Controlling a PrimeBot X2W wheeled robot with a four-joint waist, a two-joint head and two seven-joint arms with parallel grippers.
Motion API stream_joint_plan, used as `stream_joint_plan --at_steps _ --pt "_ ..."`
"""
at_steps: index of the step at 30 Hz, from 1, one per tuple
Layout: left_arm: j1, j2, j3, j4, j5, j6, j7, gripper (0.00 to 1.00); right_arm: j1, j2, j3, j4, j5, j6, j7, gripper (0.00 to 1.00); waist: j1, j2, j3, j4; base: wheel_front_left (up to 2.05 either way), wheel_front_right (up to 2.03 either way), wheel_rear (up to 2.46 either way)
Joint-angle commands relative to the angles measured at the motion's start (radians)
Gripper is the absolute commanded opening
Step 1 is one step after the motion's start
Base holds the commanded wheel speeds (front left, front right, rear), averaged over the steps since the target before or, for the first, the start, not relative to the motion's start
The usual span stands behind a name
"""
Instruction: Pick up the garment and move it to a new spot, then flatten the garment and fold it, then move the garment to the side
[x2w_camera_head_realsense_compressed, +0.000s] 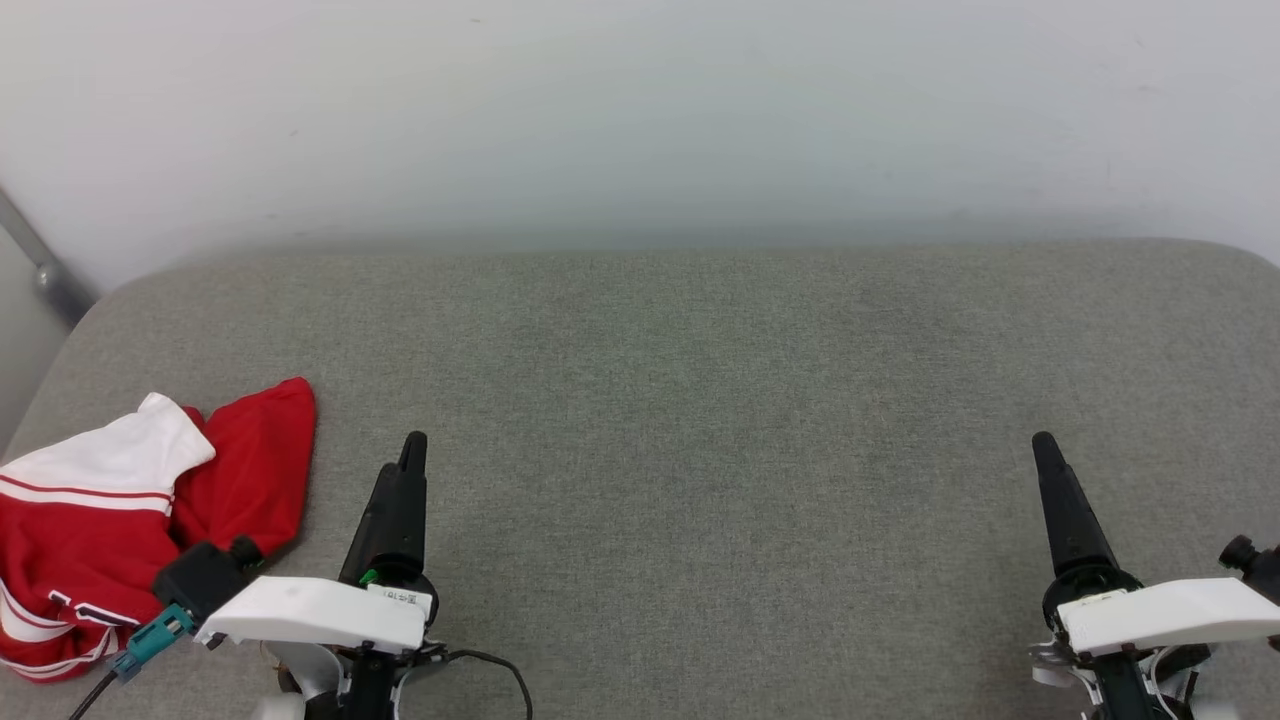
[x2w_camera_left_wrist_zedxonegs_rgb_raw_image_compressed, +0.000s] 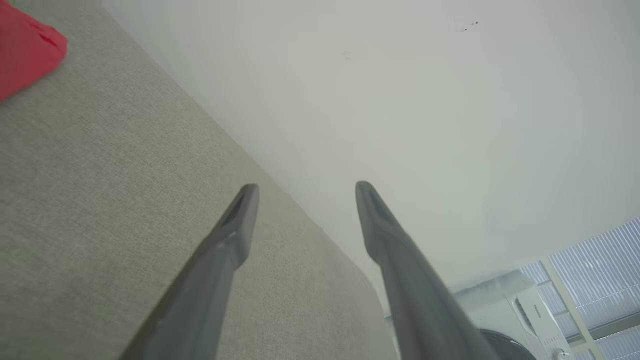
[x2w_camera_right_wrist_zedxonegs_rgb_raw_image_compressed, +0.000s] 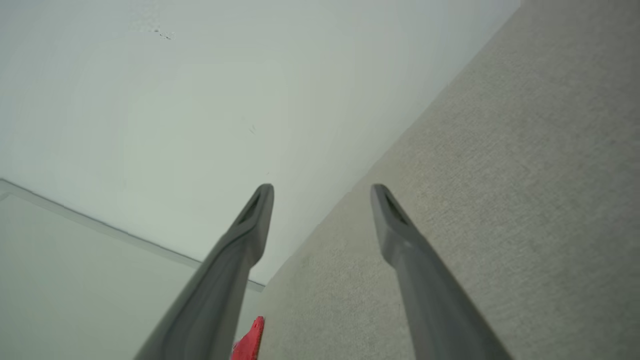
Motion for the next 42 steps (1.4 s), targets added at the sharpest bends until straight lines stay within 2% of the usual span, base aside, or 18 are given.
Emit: stream_joint_plan --at_steps 1,9,19,42 --pt "-0.026 0.006 -0.007 -0.024 0.069 -0.001 -0.013 1.00 -0.005 0.000 -0.004 -0.028 -0.074 0.000 -0.007 1.00 0.0000 0.0000 0.000 0.000 0.00 0.00 0.00" --pt "-0.028 0.013 -0.031 -0.033 0.278 0.008 -0.040 1.00 0.005 0.003 -0.011 -0.077 -0.277 0.000 0.010 1.00 0.0000 0.0000 -0.001 0.002 0.00 0.00 0.00" --pt "-0.023 0.039 -0.071 -0.035 0.451 0.035 -0.069 1.00 0.020 0.005 0.001 -0.115 -0.431 0.000 0.030 1.00 0.0000 0.0000 -0.003 0.004 0.00 0.00 0.00" --pt "-0.011 0.096 -0.151 -0.030 0.715 0.100 -0.131 1.00 0.059 0.007 -0.011 -0.163 -0.695 0.000 0.069 1.00 0.0000 0.0000 -0.012 0.017 0.00 0.00 0.00"
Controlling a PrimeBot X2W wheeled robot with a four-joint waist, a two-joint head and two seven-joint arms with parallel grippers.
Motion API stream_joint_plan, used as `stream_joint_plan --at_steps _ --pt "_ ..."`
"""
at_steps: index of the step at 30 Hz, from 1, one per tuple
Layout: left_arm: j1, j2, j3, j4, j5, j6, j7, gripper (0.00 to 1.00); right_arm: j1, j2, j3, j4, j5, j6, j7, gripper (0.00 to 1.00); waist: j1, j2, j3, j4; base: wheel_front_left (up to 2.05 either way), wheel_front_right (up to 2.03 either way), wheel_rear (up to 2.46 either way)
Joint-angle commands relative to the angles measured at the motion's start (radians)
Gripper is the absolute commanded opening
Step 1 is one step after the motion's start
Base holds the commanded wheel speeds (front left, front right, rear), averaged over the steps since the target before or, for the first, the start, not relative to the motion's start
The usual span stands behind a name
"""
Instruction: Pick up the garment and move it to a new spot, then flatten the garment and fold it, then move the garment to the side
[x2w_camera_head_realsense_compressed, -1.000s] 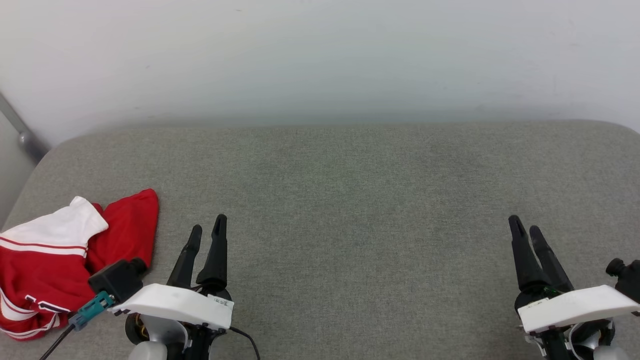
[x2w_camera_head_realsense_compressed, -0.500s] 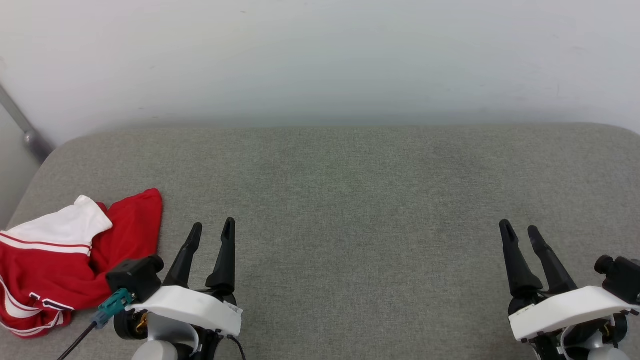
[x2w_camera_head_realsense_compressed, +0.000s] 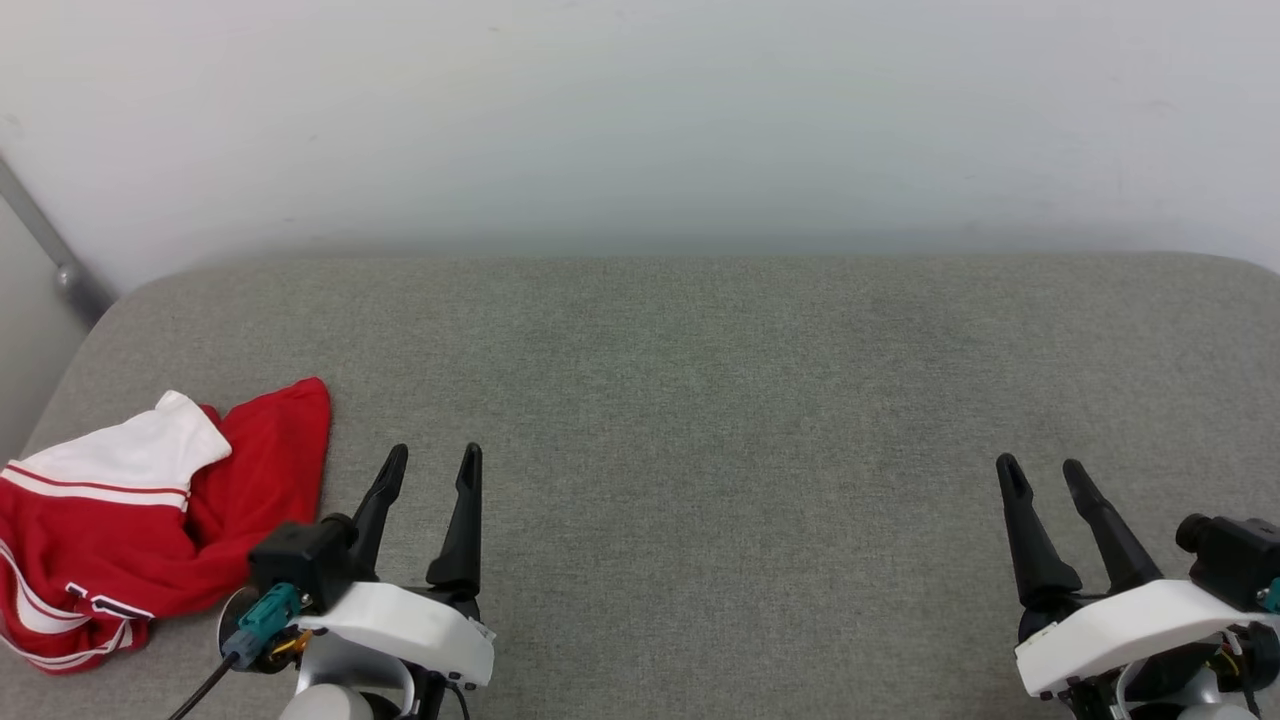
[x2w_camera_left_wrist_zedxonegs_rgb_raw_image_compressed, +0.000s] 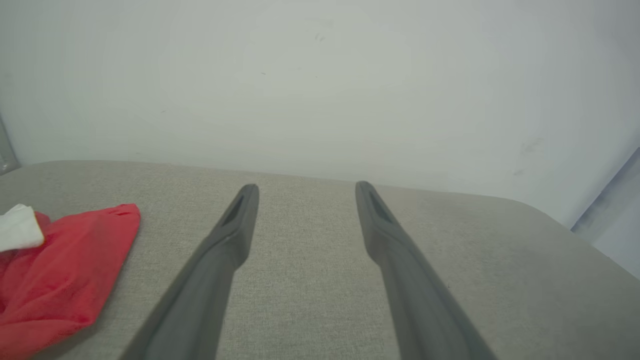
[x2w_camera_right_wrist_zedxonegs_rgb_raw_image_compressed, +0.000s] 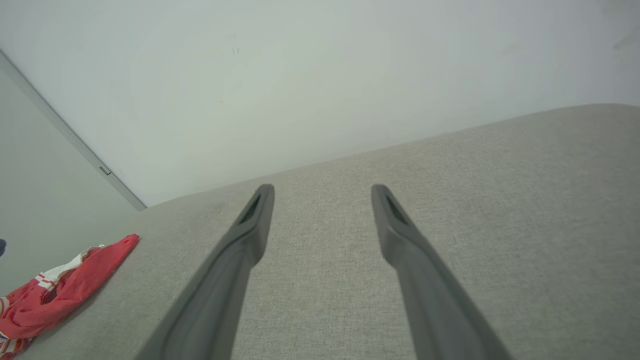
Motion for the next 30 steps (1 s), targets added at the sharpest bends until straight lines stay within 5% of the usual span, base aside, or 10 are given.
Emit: stream_joint_plan --at_steps 1,15,30 --pt "-0.010 0.006 -0.006 -0.006 0.029 0.006 -0.010 1.00 0.000 0.002 0.000 -0.015 -0.028 0.000 -0.001 1.00 0.0000 0.0000 0.000 0.001 0.00 0.00 0.00" --pt "0.001 0.017 -0.027 0.004 0.129 0.029 -0.042 1.00 0.013 0.003 -0.015 -0.024 -0.126 0.000 -0.008 1.00 0.0000 0.0000 0.001 0.004 0.00 0.00 0.00" --pt "0.010 -0.011 -0.007 0.026 0.174 -0.008 -0.072 1.00 0.020 0.003 -0.022 -0.035 -0.206 0.000 -0.033 1.00 0.0000 0.0000 -0.003 0.010 0.00 0.00 0.00"
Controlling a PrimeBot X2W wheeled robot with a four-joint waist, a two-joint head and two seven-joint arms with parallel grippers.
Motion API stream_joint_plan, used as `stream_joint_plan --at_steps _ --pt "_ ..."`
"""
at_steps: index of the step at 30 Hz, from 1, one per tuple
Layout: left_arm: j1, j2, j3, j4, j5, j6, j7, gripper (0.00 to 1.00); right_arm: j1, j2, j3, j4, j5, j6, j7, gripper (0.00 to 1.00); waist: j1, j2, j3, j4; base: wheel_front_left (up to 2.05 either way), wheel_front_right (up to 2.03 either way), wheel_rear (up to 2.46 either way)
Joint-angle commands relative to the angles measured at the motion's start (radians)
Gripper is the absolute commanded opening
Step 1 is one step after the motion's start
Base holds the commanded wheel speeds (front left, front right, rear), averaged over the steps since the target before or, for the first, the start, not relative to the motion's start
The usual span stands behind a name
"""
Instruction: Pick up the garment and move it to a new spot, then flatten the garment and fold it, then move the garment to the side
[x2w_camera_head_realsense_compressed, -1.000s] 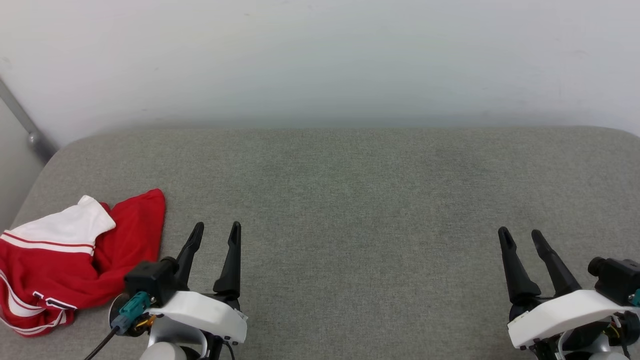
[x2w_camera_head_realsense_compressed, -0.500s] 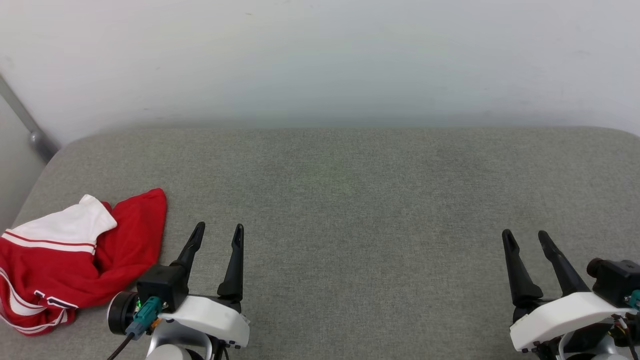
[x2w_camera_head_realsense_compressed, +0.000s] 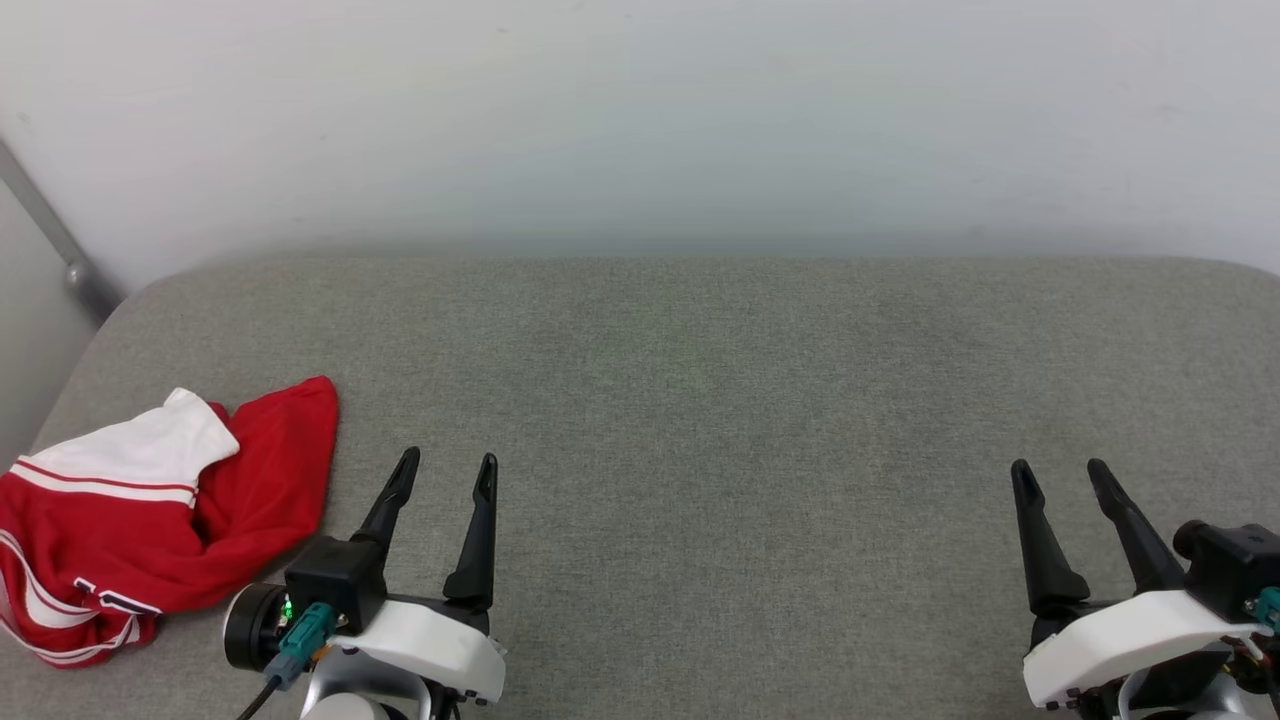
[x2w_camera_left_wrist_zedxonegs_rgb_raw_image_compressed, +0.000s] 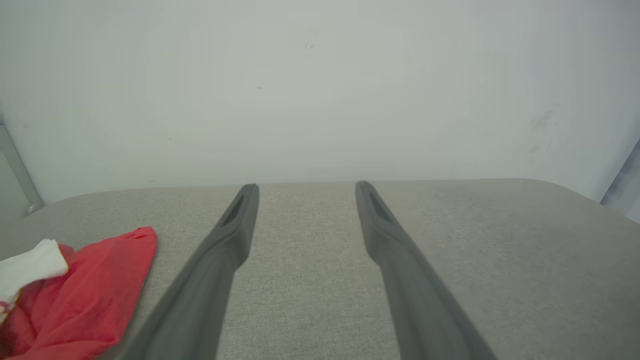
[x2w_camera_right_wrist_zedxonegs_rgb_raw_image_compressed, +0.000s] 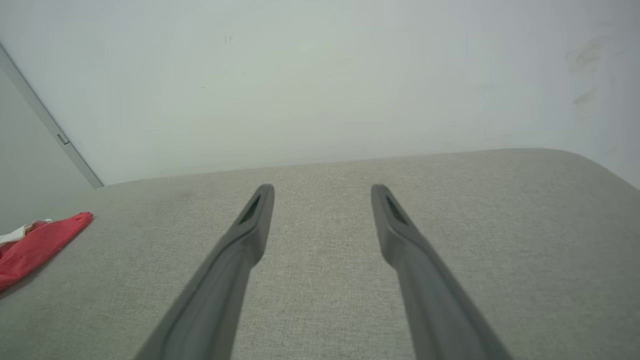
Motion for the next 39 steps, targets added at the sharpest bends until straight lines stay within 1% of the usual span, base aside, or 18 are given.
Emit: stream_joint_plan --at_steps 1,17,29,39 --pt "0.004 -0.001 0.003 0.004 0.024 -0.002 -0.009 1.00 0.002 0.003 -0.003 -0.011 -0.026 0.000 -0.008 1.00 0.0000 -0.0001 0.000 0.001 0.00 0.00 0.00" --pt "-0.001 -0.014 0.019 0.041 0.138 0.011 -0.039 1.00 -0.003 0.003 -0.009 -0.012 -0.129 0.000 -0.026 1.00 0.0000 -0.0001 -0.001 0.007 0.00 0.00 0.00" --pt "-0.003 -0.028 0.043 0.058 0.121 -0.007 -0.038 1.00 -0.001 0.003 -0.013 -0.003 -0.113 0.000 -0.033 1.00 0.0000 -0.0001 -0.001 0.013 0.00 0.00 0.00" --pt "-0.008 -0.032 0.051 0.071 0.127 -0.010 -0.038 1.00 -0.006 0.003 -0.014 -0.004 -0.128 0.000 -0.033 1.00 0.0000 -0.0001 -0.003 0.017 0.00 0.00 0.00"
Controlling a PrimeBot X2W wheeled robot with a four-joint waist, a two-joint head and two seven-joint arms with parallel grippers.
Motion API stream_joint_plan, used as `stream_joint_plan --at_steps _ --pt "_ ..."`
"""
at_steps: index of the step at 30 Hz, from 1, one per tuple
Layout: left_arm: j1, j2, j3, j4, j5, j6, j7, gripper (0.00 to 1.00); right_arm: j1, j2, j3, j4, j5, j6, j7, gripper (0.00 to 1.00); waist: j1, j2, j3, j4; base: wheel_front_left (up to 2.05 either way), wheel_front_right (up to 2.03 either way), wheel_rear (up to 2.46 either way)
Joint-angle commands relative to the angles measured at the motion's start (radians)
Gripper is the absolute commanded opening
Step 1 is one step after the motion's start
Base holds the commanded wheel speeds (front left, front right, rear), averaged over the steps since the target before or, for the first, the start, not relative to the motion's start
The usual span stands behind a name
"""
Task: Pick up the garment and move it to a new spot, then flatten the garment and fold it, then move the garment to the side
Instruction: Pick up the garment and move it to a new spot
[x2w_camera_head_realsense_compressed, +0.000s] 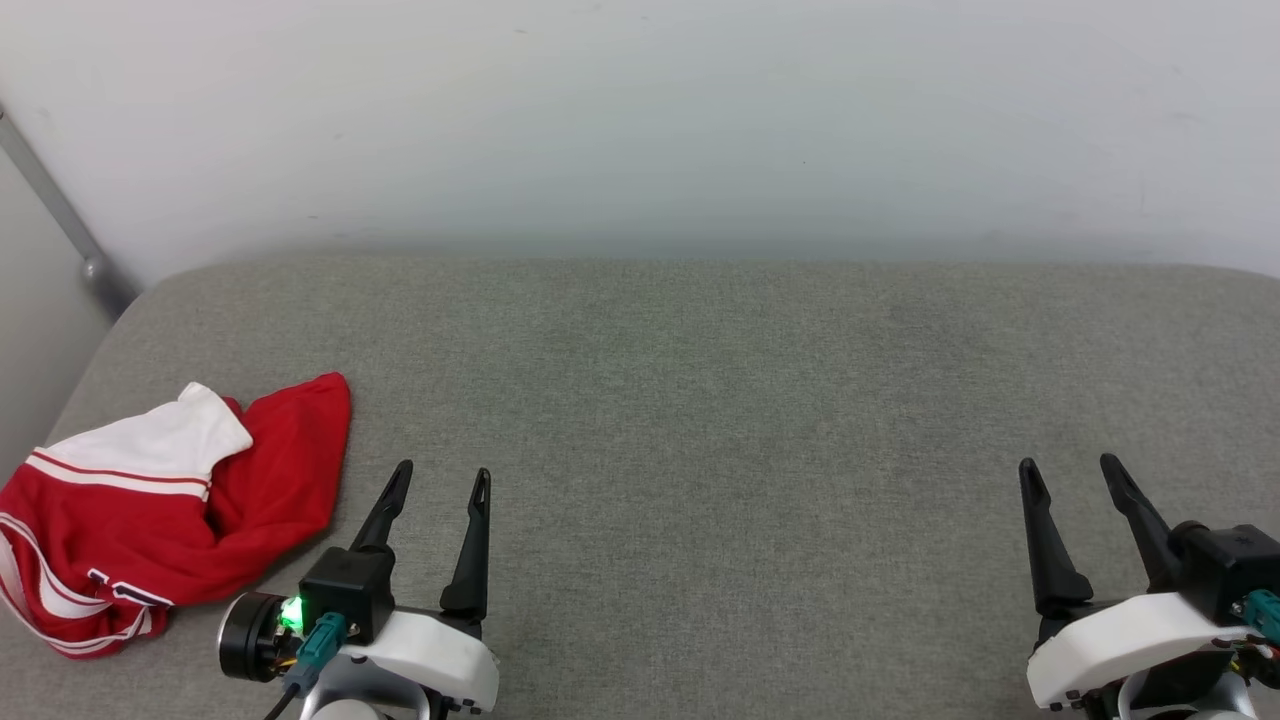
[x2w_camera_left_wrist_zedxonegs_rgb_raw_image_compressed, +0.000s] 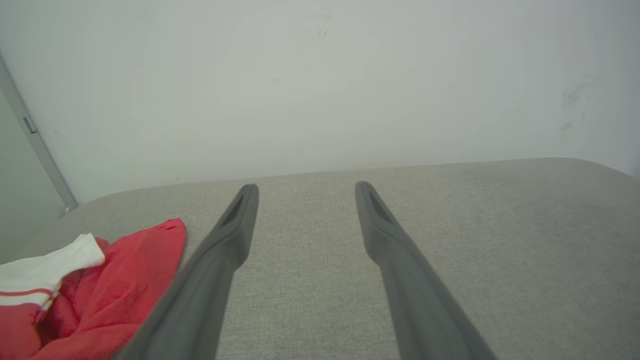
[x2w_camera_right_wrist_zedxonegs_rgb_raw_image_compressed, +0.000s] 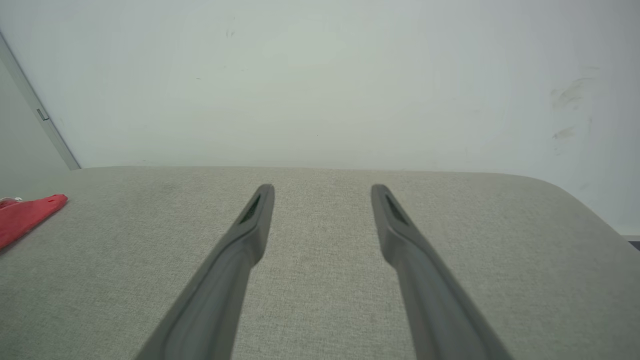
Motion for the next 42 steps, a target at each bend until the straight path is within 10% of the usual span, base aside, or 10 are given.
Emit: stream_joint_plan --at_steps 1,30,42 --pt "-0.008 -0.001 0.001 0.003 0.005 -0.002 -0.003 1.00 -0.005 0.003 -0.001 -0.002 -0.011 0.000 -0.003 1.00 0.0000 0.0000 -0.001 0.002 0.00 0.00 0.00" --pt "-0.006 -0.004 0.102 0.006 -0.029 0.018 -0.003 1.00 -0.015 0.003 0.110 -0.056 -0.044 0.000 0.039 1.00 0.0000 0.0000 0.020 0.448 0.00 0.00 0.00" --pt "-0.009 -0.018 0.130 -0.020 -0.038 0.012 -0.003 1.00 -0.044 0.003 0.135 -0.047 -0.048 0.000 0.043 1.00 0.0000 0.0000 0.045 0.478 0.00 0.00 0.00"
